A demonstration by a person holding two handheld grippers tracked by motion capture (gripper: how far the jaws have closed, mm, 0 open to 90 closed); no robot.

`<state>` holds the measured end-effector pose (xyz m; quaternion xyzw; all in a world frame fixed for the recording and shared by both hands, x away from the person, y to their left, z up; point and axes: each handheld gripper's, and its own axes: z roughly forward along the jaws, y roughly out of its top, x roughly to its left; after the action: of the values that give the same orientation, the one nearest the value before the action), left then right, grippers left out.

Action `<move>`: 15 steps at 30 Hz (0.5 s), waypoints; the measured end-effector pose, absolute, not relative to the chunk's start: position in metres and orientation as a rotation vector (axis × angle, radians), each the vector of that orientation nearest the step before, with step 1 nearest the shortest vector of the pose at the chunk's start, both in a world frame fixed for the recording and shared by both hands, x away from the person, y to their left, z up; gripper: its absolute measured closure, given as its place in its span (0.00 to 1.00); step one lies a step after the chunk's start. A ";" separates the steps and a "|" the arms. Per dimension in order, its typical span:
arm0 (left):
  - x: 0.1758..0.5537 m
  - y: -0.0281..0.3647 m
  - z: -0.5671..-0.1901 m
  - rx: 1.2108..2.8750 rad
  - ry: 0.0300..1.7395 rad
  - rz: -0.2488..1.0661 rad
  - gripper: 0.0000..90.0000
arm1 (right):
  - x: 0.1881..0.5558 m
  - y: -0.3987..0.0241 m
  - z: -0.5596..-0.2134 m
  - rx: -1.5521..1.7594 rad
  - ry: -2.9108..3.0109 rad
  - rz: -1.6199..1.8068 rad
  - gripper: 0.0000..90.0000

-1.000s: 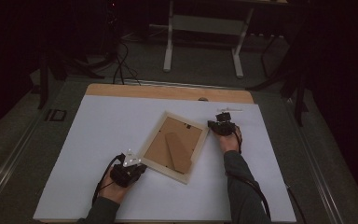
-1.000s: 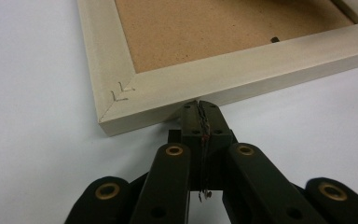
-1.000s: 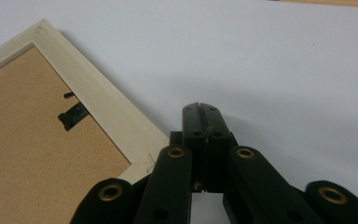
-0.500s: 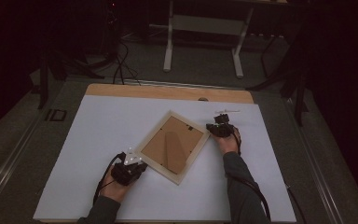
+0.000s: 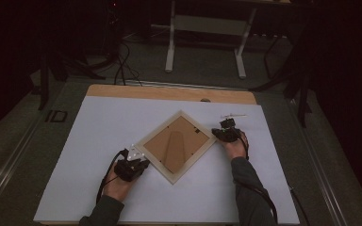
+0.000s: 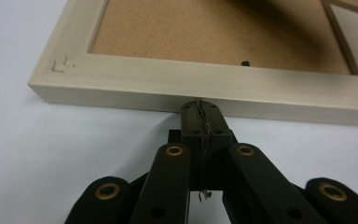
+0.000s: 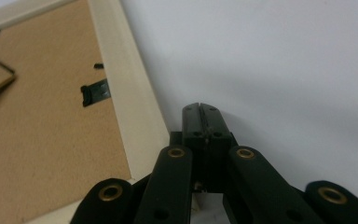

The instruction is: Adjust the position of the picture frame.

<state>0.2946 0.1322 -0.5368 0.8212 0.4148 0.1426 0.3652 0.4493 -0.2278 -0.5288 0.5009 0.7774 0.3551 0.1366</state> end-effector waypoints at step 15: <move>0.312 0.133 -0.532 2.163 1.076 0.364 1.00 | 0.430 -0.237 -0.526 1.376 2.322 0.982 1.00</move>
<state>0.3124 0.1326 -0.5323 0.8319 0.4139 0.1399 0.3420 0.4298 -0.2375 -0.5264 0.4748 0.8010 0.3388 0.1344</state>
